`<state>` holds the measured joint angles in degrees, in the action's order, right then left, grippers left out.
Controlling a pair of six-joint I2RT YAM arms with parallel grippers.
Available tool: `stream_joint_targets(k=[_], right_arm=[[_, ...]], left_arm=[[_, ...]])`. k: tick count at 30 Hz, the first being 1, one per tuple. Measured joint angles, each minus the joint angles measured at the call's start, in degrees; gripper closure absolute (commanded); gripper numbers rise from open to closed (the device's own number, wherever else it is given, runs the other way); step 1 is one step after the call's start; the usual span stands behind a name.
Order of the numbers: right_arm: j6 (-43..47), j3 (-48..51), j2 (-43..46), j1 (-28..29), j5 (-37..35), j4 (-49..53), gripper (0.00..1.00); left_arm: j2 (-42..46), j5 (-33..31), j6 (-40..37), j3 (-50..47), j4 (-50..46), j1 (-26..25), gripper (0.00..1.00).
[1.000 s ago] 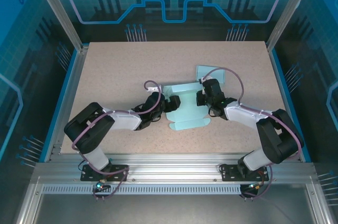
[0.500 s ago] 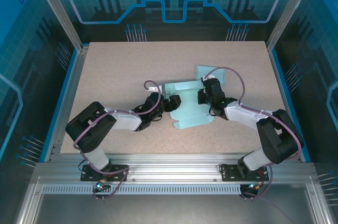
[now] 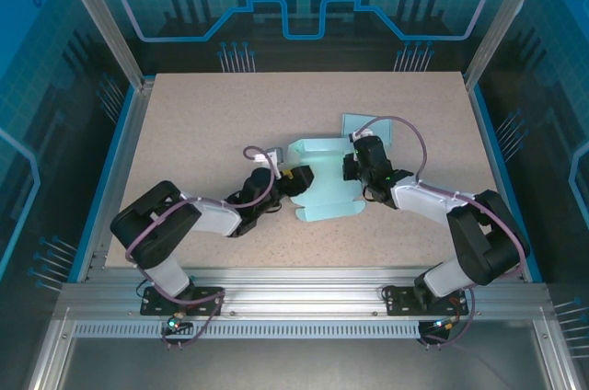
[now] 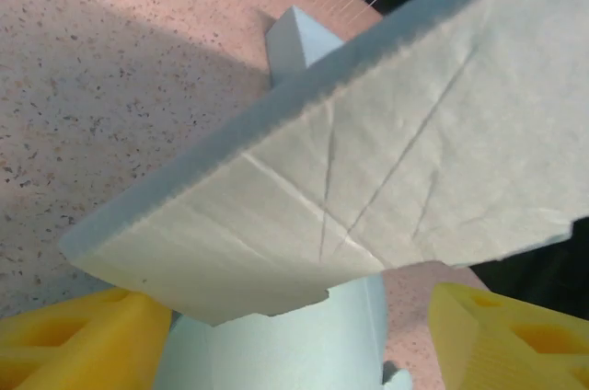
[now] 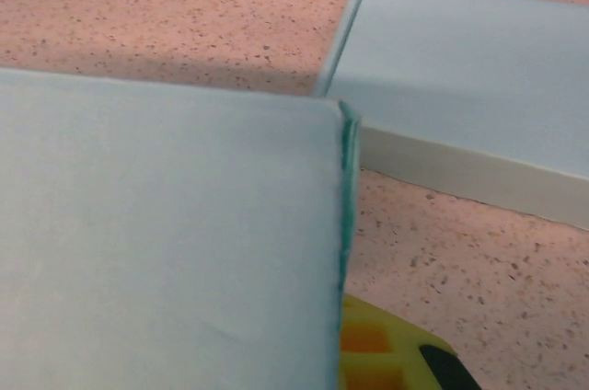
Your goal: Fold the paper box
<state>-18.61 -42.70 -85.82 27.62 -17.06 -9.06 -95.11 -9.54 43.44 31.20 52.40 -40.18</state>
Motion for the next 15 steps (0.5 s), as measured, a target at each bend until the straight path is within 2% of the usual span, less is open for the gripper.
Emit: stream_joint_targets(k=[8,15], right_arm=[[-0.90,-0.04,0.00,0.02,2.45,-1.22,1.00],[-0.90,-0.04,0.00,0.09,3.02,-1.27,1.00]], left_arm=[[5.66,-0.44,-0.72,-2.86,1.57,0.00,0.13],[6.88,-1.18,-1.60,-4.85,2.71,0.00,0.14]])
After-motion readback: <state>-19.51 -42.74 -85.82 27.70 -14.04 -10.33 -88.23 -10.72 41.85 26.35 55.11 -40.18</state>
